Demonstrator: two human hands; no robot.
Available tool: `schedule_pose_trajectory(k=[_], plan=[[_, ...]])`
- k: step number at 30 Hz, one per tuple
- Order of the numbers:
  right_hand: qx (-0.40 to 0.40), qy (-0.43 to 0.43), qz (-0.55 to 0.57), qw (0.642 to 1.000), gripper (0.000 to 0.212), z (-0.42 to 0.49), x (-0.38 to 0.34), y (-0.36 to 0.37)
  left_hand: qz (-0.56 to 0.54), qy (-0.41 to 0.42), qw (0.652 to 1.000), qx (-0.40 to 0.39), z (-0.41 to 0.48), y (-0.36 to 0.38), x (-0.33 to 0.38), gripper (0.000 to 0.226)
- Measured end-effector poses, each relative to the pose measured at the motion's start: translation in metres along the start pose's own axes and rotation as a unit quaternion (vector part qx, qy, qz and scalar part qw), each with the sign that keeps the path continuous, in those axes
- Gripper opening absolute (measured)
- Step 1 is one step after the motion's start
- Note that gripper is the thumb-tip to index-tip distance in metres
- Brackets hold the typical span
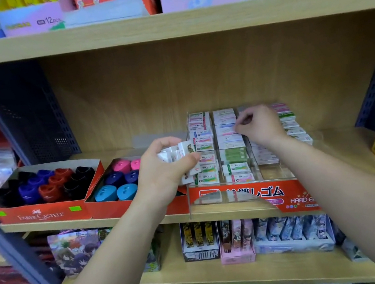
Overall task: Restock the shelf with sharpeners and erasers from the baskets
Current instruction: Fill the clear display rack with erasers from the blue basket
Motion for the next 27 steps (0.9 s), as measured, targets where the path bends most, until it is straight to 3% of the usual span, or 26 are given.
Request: schedule_pose_trajectory(k=[4, 9, 16, 21, 27], plan=[[-0.021, -0.038, 0.097, 0.994, 0.016, -0.029, -0.039, -0.010, -0.044, -0.007, 0.999, -0.012, -0.008, 0.001, 0.001, 0.041], [-0.271, -0.075, 0.282, 0.917, 0.017, -0.090, -0.101, 0.025, -0.021, 0.001, 1.000, -0.015, -0.017, 0.008, 0.009, 0.045], [-0.339, -0.003, 0.403, 0.850, 0.025, -0.104, -0.091, 0.036, -0.014, 0.005, 1.000, -0.027, -0.022, 0.019, 0.013, 0.051], [-0.303, 0.041, 0.442, 0.843, 0.020, -0.113, -0.071, 0.027, -0.004, -0.019, 1.000, -0.009, -0.021, 0.020, 0.009, 0.044], [-0.145, 0.039, 0.372, 0.916, 0.013, -0.107, -0.009, -0.042, 0.066, -0.020, 0.997, -0.029, -0.014, 0.029, 0.010, 0.035]])
Point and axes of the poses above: each hand's wrist, its own z-axis towards the middle knuckle, its own y-axis out of the palm, x = y × z, the point moved 8 cm from there along z, towards the middle knuckle, and after that the axes turned 9 degrees about -x, right-handed, at the moved point
